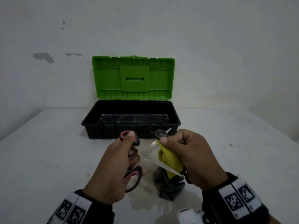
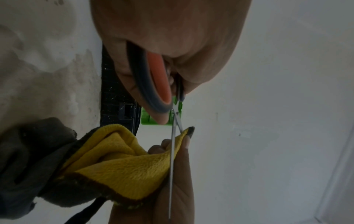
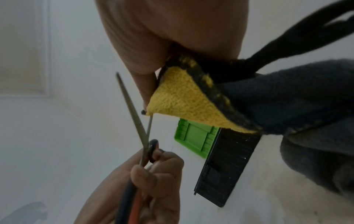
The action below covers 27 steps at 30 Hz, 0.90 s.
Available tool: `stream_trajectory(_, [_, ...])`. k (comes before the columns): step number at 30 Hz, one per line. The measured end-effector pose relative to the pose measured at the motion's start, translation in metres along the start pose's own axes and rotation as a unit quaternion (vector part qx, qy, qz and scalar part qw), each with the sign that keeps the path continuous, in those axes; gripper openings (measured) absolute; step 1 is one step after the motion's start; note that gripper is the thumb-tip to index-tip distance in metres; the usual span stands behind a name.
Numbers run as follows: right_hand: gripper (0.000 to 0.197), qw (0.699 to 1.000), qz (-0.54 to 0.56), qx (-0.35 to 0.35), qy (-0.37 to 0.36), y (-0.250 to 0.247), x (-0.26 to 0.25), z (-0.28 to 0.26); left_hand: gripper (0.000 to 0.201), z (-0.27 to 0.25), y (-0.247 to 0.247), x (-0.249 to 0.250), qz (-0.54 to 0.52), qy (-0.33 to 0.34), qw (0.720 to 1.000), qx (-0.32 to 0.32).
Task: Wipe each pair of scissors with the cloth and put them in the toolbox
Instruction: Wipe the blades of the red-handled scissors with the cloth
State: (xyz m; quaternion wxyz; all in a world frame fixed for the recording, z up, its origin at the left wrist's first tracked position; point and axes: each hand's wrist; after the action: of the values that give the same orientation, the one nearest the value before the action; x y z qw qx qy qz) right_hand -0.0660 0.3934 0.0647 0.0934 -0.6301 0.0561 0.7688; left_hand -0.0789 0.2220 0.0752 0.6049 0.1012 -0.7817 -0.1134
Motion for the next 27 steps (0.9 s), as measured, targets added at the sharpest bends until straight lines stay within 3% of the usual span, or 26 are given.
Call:
stream_trajectory(6, [0.026, 0.999, 0.035, 0.028, 0.021, -0.006, 0.0, 0.009, 0.027, 0.0, -0.002, -0.001, -0.001, -0.009, 1.0, -0.012])
stream_trajectory(12, [0.028, 0.999, 0.027, -0.012, 0.02, -0.003, -0.001, 0.003, 0.032, 0.001, -0.003, 0.001, 0.015, -0.011, 1.0, -0.004])
stream_trajectory(18, [0.027, 0.998, 0.045, 0.039, 0.026, -0.01, -0.001, 0.016, 0.027, 0.002, -0.004, 0.0, 0.01, -0.003, 1.0, -0.008])
stream_trajectory(23, [0.029, 0.999, 0.046, -0.006, 0.003, -0.009, 0.0, 0.007, 0.028, -0.001, -0.005, -0.002, 0.028, -0.003, 1.0, 0.005])
stream_trajectory(27, [0.027, 0.999, 0.054, 0.001, 0.003, -0.01, 0.003, 0.008, 0.028, -0.003, -0.004, -0.003, 0.033, 0.008, 0.999, -0.005])
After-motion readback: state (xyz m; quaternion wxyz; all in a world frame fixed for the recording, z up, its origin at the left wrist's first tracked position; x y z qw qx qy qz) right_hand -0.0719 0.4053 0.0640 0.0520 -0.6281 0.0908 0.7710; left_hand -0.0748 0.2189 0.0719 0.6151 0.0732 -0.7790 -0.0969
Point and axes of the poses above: each hand's wrist, its own z-axis towards the middle knuckle, its own y-axis out of the palm, x = y × z, and after that the axes turned 1 degree about x, right-handed
